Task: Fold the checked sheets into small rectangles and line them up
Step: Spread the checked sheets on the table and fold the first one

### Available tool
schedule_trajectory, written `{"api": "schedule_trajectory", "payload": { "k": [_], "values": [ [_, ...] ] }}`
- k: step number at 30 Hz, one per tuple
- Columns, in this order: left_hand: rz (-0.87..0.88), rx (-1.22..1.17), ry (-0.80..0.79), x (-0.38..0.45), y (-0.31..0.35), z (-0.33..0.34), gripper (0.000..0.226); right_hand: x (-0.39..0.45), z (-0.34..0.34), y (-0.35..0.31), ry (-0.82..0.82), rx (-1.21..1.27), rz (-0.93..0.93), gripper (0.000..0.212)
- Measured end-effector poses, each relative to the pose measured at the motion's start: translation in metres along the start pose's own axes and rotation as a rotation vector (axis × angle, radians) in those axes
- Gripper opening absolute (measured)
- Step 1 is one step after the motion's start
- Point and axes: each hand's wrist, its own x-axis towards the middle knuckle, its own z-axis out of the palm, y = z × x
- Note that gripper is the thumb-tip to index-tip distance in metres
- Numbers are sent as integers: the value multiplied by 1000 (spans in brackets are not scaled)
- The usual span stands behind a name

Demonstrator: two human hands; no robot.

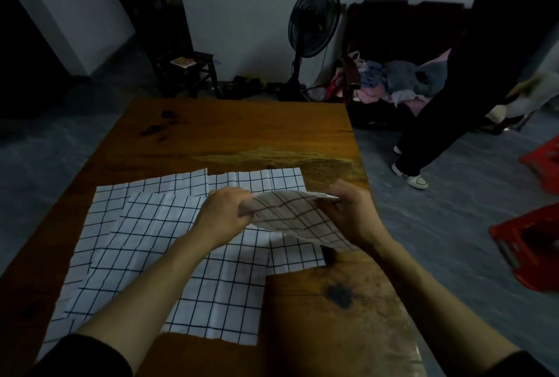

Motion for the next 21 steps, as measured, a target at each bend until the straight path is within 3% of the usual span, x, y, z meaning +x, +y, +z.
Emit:
{"api": "schedule_trajectory", "payload": {
  "k": [2,14,21],
  "values": [
    [-25,-37,31,3,-5,-2,15,2,-7,5,30,-16,16,38],
    [88,-235,247,-12,15,-71,9,24,-18,18,86,28,-8,2],
    [-1,-411,207,-28,5,-84,8,25,-12,12,-12,110,-18,9]
  ]
}}
